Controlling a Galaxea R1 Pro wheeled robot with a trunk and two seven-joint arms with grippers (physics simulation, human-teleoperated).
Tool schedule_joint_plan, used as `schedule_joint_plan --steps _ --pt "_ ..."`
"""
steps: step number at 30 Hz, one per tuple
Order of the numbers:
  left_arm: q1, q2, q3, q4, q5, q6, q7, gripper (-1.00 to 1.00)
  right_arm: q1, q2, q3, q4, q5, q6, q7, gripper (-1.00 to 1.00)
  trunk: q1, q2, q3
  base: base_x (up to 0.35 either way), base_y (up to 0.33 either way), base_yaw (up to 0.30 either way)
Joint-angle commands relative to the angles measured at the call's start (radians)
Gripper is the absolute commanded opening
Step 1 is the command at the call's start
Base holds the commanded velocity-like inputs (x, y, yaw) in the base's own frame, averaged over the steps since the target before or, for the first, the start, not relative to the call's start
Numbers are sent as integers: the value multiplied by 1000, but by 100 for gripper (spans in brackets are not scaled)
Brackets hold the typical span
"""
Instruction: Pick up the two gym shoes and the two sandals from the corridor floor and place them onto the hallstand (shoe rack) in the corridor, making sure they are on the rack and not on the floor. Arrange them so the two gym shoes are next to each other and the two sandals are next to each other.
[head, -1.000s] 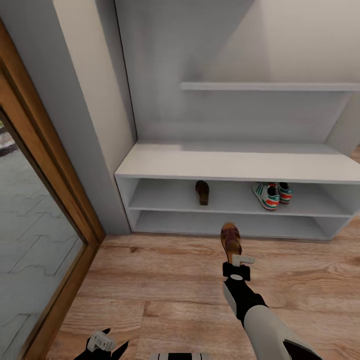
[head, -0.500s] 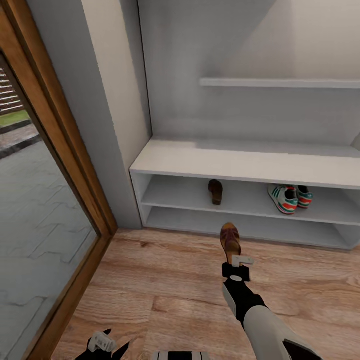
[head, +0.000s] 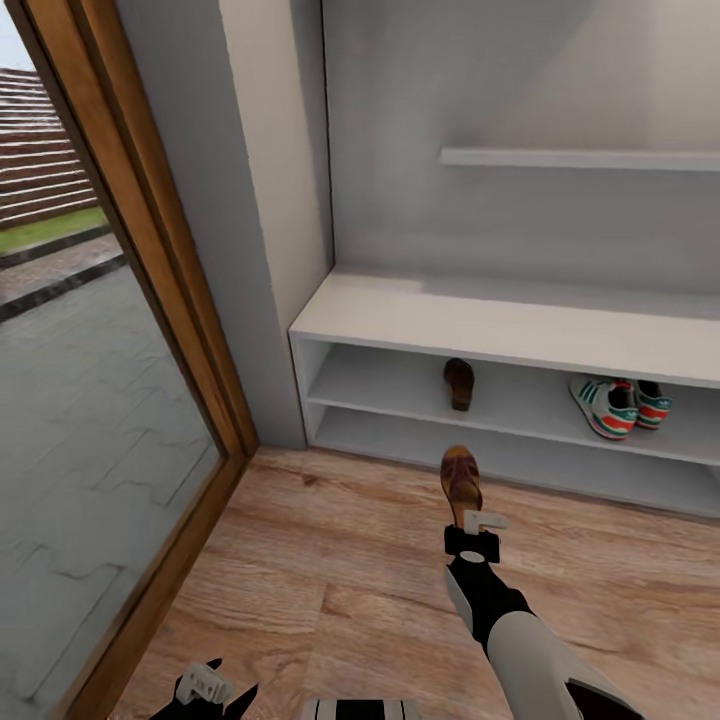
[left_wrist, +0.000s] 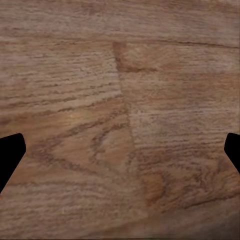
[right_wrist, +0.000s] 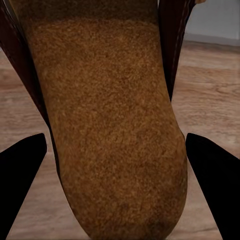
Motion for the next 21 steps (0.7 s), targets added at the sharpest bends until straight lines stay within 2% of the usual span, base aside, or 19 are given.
schedule_joint_plan --steps 1,9,21 --pt "-1 -1 8 0 -10 -5 -5 100 -1 1 -6 0 7 -3 0 -100 0 0 -2 0 0 184" --pt "-1 -3 9 0 -8 -5 -4 100 -1 1 -6 -1 7 -3 0 -100 0 0 -10 0 0 165" --pt "-1 -5 11 0 -7 -5 -4 100 -1 1 -8 6 6 -1 -3 -100 0 0 -11 0 0 15"
